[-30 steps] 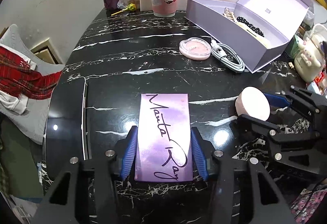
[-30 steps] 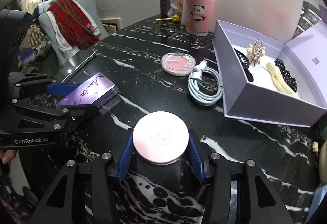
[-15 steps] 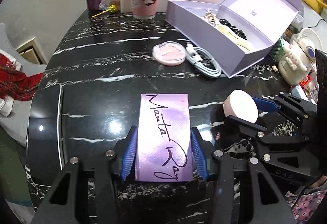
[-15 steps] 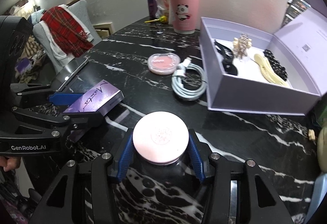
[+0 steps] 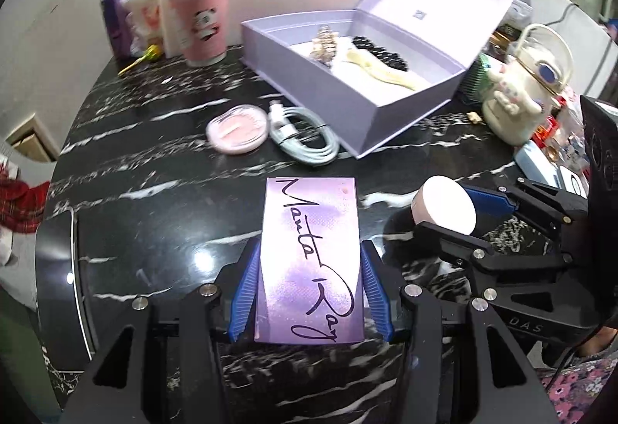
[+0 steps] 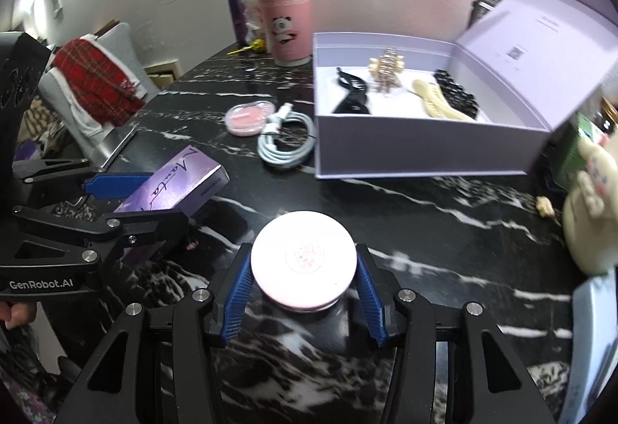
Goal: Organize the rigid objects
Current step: 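Lift the pink compact with the right tool while the left tool lifts the purple card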
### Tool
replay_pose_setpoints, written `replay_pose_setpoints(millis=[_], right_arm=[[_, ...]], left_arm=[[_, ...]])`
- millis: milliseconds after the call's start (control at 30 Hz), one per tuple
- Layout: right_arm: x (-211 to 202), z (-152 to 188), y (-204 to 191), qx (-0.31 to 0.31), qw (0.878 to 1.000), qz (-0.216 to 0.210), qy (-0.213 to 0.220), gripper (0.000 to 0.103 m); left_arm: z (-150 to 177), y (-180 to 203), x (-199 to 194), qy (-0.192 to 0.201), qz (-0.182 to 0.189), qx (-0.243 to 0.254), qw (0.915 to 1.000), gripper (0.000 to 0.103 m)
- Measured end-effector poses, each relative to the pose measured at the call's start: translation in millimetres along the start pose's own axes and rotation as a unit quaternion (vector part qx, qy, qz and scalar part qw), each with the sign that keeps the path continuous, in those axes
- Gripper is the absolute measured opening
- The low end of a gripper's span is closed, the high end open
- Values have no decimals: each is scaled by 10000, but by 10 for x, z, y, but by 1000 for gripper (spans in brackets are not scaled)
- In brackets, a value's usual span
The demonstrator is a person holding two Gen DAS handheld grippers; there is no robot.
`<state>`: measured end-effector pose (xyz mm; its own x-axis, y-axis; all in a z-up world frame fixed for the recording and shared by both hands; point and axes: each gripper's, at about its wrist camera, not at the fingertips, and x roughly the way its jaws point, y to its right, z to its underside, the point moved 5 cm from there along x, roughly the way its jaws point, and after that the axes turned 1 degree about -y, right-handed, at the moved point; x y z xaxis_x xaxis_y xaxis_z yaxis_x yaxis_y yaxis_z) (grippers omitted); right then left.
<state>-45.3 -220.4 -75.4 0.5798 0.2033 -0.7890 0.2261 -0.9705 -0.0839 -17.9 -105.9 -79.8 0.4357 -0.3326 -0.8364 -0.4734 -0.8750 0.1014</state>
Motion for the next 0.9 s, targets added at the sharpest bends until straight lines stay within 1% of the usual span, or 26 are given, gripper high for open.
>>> replay_pose_setpoints(millis=[267,533,700,900], right_arm=[[-214,101,184,204,9995,205,119,50],[-427,153,326,324,9984,406,243,50],[-514,153,376,361,9978,472,289,50],[-576,125,442,349,9978,470,318,50]], left_arm=[[-122,356,-56,144,210,408,9988,50],[-235,621,-116,254,400,710,9964,50],[-294,746,-147,329,439,835,9950,50],[-366,853,-151,377,457,847,9946,50]])
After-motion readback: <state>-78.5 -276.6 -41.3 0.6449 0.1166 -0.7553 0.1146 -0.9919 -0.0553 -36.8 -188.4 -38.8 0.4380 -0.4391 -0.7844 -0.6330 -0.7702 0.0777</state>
